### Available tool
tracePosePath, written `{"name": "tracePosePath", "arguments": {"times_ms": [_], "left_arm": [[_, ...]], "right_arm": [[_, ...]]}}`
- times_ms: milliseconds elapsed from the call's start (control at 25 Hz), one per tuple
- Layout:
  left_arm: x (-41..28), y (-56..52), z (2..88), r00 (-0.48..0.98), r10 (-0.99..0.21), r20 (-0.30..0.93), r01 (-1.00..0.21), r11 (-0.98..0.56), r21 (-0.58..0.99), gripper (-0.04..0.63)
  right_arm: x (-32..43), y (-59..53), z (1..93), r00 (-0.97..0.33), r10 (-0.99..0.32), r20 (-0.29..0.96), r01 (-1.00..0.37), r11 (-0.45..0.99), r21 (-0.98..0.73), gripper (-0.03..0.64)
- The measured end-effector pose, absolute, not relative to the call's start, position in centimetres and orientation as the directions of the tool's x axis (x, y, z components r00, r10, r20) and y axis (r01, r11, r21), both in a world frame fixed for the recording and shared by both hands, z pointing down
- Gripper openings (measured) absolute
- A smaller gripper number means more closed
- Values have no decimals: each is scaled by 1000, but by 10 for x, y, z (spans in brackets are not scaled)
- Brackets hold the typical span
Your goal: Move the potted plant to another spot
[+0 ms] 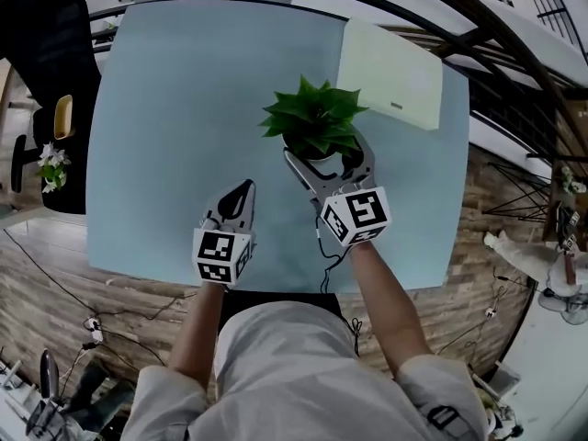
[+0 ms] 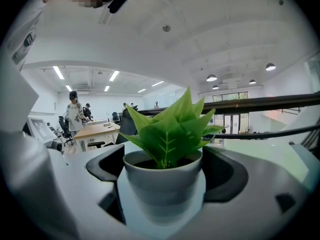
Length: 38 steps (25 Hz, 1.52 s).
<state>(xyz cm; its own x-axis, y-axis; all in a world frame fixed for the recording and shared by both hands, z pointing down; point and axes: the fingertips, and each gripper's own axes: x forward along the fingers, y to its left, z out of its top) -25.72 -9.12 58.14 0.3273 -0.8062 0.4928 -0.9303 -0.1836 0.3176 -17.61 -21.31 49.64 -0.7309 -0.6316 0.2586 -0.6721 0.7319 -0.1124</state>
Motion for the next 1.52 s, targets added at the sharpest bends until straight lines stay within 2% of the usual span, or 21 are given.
{"name": "tracePosePath", "arguments": {"times_ms": [320, 1000, 1520], "left_arm": [[-256, -90, 590, 292, -820, 492, -934, -133, 332, 12], [-277, -165, 613, 279, -805, 524, -940, -118, 319, 12], [-291, -202, 618, 239, -806, 542, -959, -108, 261, 12]], "right_arm": [[-176, -224, 508, -733, -636, 242, -672, 732, -112, 486], [-199, -302, 544, -696, -672, 251, -710, 696, -106, 486], [-213, -343, 556, -691, -683, 235, -719, 684, -127, 486]]}}
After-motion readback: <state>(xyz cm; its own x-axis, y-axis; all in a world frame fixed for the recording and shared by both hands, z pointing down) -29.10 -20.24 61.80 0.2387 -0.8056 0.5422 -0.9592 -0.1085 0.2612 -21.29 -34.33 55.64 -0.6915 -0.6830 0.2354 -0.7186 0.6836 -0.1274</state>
